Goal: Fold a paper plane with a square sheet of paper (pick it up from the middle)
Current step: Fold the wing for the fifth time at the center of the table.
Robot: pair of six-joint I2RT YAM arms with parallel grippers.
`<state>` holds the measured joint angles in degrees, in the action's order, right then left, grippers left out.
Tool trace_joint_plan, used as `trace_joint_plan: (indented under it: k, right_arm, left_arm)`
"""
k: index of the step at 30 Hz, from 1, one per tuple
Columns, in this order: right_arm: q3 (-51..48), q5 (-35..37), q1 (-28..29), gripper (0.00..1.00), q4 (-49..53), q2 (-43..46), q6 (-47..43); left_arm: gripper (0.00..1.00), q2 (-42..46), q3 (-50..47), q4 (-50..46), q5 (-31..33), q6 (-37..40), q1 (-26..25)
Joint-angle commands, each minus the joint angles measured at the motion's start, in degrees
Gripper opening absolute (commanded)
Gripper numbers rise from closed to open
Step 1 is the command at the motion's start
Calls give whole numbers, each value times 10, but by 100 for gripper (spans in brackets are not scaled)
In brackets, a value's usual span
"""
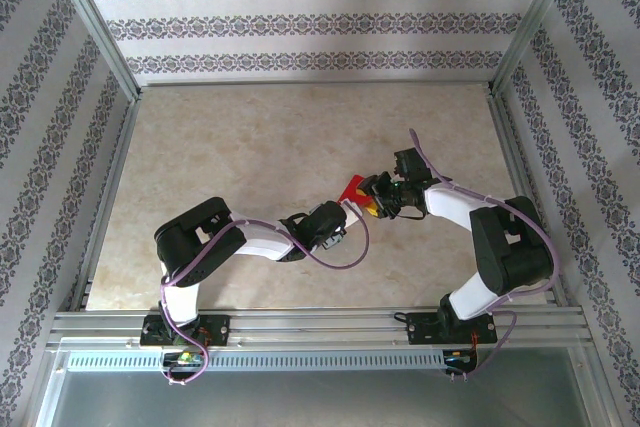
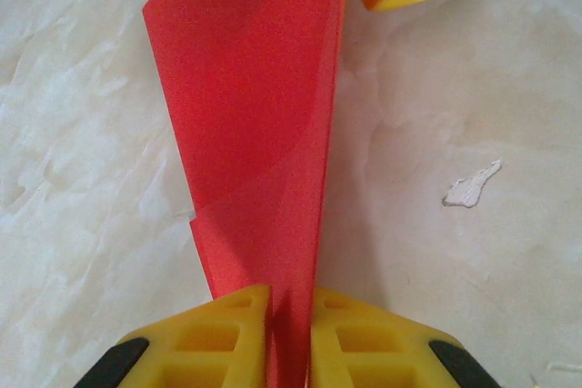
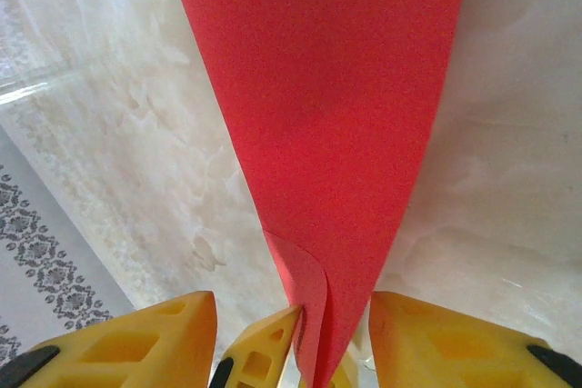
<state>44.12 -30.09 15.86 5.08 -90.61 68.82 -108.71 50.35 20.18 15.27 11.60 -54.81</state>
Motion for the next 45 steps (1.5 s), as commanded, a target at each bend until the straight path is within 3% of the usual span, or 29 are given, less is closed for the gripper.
trace_joint_plan:
  k: [1,7,13,16,26,30,38,45]
  right_arm:
    - [11,-8,1,49,26,-14,-16]
    - [15,-15,8,42,21,-34,-9]
    - [18,-20,10,21,17,-33,-7]
    - [18,-21,10,15,18,-26,-7]
    - [19,-29,9,12,18,-21,-6]
    - [20,-31,9,16,18,-21,-7]
    - [20,-19,-3,45,25,-9,-24]
    - [19,-2,-24,56,40,12,-45]
  left_arm:
    - [17,9,-5,22,-3,13,-9]
    - [18,12,-9,25,-4,12,-9]
    - [20,12,-10,24,-13,8,-9]
    - [24,11,-7,20,-24,5,-8]
    - [27,4,5,9,-37,2,-2]
    - [21,4,8,2,-43,0,0]
    - [13,8,0,-19,-89,-53,15]
    - [12,7,2,-48,-153,-106,37]
